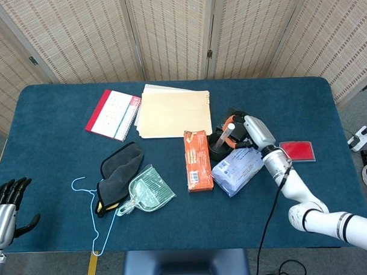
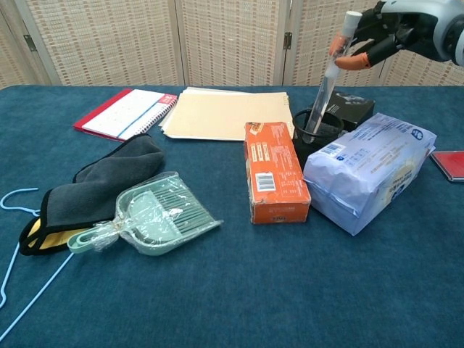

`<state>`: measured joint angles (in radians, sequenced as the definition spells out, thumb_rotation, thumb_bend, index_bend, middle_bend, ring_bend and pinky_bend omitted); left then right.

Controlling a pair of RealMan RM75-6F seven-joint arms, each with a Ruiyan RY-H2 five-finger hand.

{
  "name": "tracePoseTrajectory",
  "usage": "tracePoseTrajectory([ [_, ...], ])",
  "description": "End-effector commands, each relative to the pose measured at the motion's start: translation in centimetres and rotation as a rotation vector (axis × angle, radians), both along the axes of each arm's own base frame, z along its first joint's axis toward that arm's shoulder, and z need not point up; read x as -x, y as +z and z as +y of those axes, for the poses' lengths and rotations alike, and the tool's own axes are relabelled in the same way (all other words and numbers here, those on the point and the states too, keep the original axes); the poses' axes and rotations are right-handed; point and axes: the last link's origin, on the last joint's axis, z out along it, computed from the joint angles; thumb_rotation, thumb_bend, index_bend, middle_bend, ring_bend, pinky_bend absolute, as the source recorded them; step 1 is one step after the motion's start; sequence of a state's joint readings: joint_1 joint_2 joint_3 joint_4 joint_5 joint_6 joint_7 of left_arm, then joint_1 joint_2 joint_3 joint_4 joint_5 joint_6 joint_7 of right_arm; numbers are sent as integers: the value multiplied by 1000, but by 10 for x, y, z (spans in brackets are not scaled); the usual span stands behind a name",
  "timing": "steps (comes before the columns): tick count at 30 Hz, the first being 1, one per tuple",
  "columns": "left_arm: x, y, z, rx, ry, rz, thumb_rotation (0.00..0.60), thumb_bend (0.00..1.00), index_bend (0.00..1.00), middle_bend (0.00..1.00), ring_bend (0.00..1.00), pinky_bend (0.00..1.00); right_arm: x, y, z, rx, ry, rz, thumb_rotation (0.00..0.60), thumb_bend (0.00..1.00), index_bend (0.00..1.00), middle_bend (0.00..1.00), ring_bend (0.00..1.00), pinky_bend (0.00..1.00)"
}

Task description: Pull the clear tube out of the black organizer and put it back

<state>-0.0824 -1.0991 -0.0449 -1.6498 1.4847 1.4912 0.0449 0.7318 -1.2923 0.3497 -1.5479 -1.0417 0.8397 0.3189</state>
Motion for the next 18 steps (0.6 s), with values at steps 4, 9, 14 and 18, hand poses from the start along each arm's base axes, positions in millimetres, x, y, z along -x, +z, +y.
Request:
tracePoseTrajectory([
  [4,0,-1,0,1,-1,-2,600,305,139,128,70,108,4,17,8,56,22,-96,600,337,628,461,190,171],
  [9,-2,-1,1,4,-6,-2,600,305,139,128,70,108,15,33,8,150,59,-31,600,359,631,479,222,173],
  [14,-3,-2,2,7,-10,0,600,306,139,128,71,108,19,45,13,254,109,64,600,359,631,493,255,173],
  [18,-4,-2,3,8,-12,0,600,306,139,128,70,108,19,49,20,247,106,49,600,359,631,493,258,173],
])
